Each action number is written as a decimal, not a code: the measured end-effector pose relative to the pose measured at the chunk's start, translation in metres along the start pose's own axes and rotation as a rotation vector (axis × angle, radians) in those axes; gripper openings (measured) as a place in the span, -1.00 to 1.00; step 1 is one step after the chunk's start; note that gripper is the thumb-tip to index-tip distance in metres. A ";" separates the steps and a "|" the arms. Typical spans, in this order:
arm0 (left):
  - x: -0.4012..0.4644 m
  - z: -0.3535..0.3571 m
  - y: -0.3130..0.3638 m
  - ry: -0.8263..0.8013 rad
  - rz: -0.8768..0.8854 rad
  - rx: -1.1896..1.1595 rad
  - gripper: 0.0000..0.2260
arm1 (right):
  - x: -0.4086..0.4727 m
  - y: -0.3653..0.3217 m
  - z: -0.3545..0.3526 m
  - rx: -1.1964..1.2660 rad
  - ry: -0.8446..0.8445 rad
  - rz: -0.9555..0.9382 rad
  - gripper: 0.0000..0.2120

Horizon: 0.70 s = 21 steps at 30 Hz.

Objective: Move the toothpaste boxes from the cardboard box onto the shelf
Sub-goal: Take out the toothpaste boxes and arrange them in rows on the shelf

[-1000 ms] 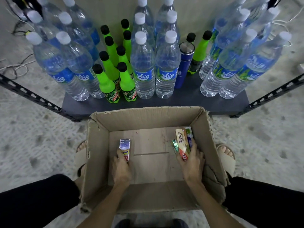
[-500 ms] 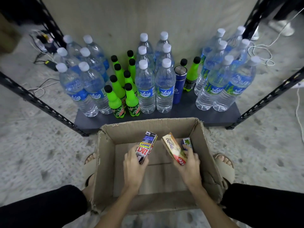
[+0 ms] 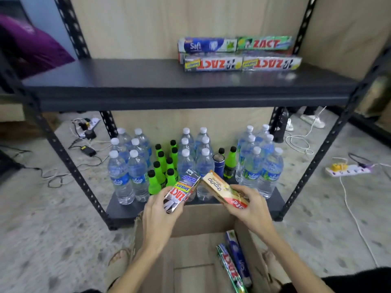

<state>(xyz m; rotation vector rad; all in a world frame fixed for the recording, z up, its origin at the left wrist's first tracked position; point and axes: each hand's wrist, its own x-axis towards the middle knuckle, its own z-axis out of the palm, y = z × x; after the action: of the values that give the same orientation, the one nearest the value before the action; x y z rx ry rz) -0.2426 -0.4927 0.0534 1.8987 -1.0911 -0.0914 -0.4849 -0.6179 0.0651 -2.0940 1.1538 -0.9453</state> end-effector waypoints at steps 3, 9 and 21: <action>0.025 -0.028 0.036 0.004 0.102 -0.030 -0.52 | 0.024 -0.034 -0.046 -0.034 0.013 -0.076 -0.50; 0.077 -0.080 0.110 0.016 0.250 -0.076 -0.54 | 0.066 -0.090 -0.125 -0.045 0.045 -0.208 -0.48; 0.203 -0.133 0.222 -0.073 0.483 -0.076 -0.50 | 0.178 -0.139 -0.234 -0.465 0.086 -0.396 -0.55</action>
<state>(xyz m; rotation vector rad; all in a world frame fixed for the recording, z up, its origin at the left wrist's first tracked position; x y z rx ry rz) -0.2022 -0.5909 0.3651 1.5290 -1.5433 0.0708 -0.5373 -0.7395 0.3627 -2.7547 1.0996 -1.0212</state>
